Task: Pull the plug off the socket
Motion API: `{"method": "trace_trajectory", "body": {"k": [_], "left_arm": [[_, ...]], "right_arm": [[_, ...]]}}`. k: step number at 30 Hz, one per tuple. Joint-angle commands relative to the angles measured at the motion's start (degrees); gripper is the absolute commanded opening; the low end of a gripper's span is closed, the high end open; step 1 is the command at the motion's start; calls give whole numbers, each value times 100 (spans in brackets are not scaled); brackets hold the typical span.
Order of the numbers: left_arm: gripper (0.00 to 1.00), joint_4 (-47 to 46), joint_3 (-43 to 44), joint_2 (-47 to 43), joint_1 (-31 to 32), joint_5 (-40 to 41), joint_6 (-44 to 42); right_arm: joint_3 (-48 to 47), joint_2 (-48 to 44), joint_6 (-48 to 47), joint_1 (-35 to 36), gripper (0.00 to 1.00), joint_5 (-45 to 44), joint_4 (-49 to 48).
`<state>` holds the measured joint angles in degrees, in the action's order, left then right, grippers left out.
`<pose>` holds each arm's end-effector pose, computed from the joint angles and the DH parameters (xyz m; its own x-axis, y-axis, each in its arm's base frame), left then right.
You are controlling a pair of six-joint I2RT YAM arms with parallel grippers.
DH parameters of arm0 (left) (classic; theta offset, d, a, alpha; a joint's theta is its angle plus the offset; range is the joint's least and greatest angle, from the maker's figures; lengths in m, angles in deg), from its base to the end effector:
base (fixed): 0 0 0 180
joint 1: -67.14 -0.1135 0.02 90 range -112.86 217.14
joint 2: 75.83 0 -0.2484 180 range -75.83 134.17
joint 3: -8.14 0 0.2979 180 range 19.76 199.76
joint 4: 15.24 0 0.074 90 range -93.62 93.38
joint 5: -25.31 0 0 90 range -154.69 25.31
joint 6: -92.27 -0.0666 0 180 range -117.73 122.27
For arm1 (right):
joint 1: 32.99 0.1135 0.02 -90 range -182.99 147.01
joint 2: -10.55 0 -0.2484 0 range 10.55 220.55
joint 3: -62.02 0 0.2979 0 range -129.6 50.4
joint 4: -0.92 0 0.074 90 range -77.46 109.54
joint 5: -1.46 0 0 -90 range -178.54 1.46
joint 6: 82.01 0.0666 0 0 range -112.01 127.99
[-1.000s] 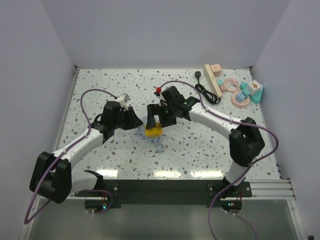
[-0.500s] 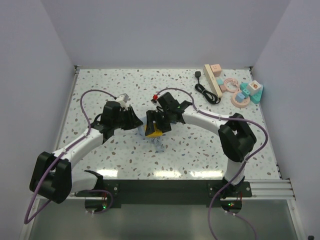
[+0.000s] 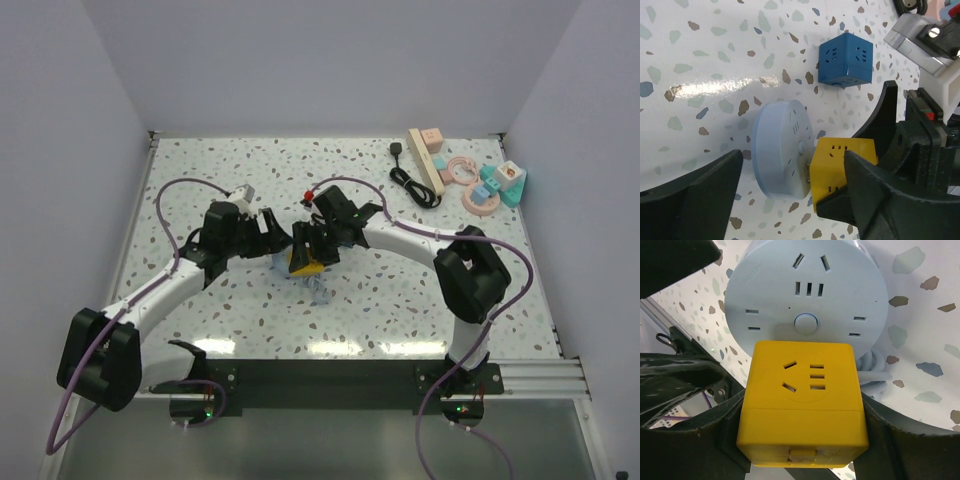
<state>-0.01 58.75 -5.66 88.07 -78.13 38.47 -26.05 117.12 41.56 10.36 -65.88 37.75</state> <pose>0.3031 -0.1325 0.1683 -0.7405 -0.3318 -0.5844 0.1095 0.7984 -0.5920 0.3099 0.3278 0.1457 -0.9367 -0.1825 -0.2988 -0.3299 0.7460 0.5786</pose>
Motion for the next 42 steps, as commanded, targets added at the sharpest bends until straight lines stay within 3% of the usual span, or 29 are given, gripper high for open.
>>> {"method": "trace_trajectory", "body": {"k": [1,2,3,14,21,24,27,28,30,31,34,42], "left_arm": [[91,-379,-74,-214,-45,270,53],[99,-414,-110,-241,-54,280,71],[100,-501,-136,-258,-62,271,71],[100,-880,-435,391,-159,-124,465],[97,-1599,-672,875,-159,-572,905],[90,-1977,-707,1024,-159,-757,1081],[68,-2346,-708,1139,-159,-1037,1240],[55,-2365,-690,1183,-159,-1065,1257],[41,-2357,-690,1201,-159,-1074,1240],[28,-2331,-681,1192,-159,-1056,1222],[3,-2120,-673,1139,-159,-933,1100],[0,-1355,-559,1016,-291,-389,528]], "right_arm": [[42,-136,-157,6,0,160,-209],[51,-197,-148,6,0,186,-244],[59,-223,-148,6,0,204,-254],[156,-435,159,6,0,310,-781],[95,-452,159,15,0,301,-816],[68,-426,159,6,0,371,-851],[60,-400,177,6,0,389,-887],[51,-400,177,6,0,371,-895],[16,-382,177,6,0,345,-851],[-11,-391,177,6,0,336,-834],[-107,-356,142,6,0,257,-641],[-345,-733,-297,-204,0,178,282]]}}
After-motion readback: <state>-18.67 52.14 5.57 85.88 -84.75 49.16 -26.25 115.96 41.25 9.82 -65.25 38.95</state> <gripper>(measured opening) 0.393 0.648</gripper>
